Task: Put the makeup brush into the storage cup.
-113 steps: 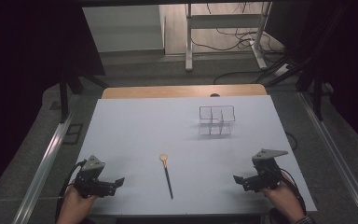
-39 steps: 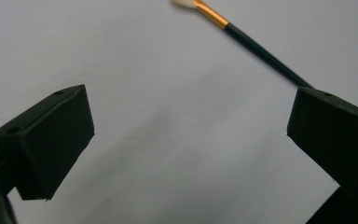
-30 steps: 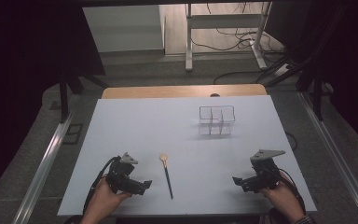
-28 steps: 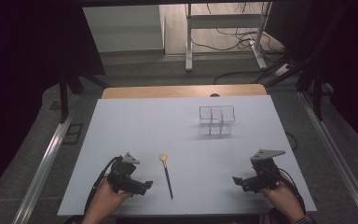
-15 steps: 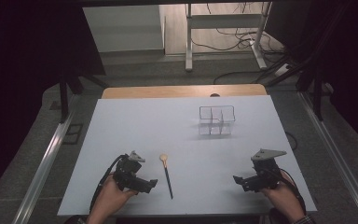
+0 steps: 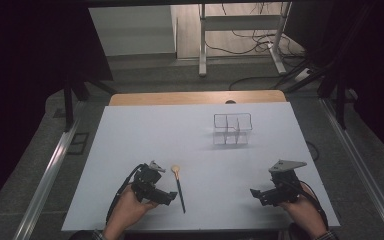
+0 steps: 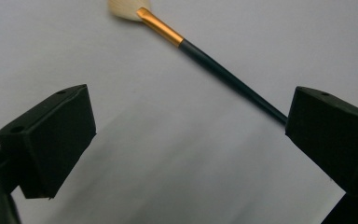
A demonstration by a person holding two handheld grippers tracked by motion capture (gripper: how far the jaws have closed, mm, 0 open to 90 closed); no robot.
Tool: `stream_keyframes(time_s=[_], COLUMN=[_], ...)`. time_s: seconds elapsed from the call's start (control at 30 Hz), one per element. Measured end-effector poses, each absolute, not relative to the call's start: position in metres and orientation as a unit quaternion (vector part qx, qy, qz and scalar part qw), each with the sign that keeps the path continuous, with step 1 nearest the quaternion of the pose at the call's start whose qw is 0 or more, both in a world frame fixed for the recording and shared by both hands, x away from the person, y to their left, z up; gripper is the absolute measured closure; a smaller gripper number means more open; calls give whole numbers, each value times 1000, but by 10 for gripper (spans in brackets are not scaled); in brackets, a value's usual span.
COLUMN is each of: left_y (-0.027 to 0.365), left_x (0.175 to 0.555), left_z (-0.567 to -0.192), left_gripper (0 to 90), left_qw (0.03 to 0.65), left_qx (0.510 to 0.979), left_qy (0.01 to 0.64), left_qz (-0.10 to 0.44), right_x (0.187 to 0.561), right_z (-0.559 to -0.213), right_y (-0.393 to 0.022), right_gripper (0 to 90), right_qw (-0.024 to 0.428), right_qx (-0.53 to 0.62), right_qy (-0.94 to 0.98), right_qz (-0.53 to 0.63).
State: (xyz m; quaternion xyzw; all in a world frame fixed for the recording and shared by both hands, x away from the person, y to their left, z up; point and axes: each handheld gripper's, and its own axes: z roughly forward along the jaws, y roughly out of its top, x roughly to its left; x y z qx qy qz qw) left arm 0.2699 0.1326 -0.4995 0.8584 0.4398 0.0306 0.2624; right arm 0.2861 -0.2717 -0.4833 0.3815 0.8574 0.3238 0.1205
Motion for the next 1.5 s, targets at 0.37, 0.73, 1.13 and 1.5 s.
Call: stream_keyframes(time_s=[0.37, 0.73, 1.13, 1.5], left_y=[115, 99, 86, 84], left_x=[275, 279, 286, 285], left_z=[-502, -501, -501, -514], left_gripper=[24, 31, 59, 107], left_qw=[251, 239, 221, 205], left_qx=[865, 871, 874, 876], left_qy=[433, 428, 431, 434], left_qz=[31, 33, 40, 36], right_x=[286, 286, 286, 286], right_z=[-484, -485, -485, -486], right_y=[-272, -272, -272, -271], right_gripper=[0, 0, 0, 0], right_qw=[117, 117, 115, 113], right_qx=[380, 378, 378, 378], right_qy=[860, 861, 862, 864], right_qz=[320, 319, 317, 313])
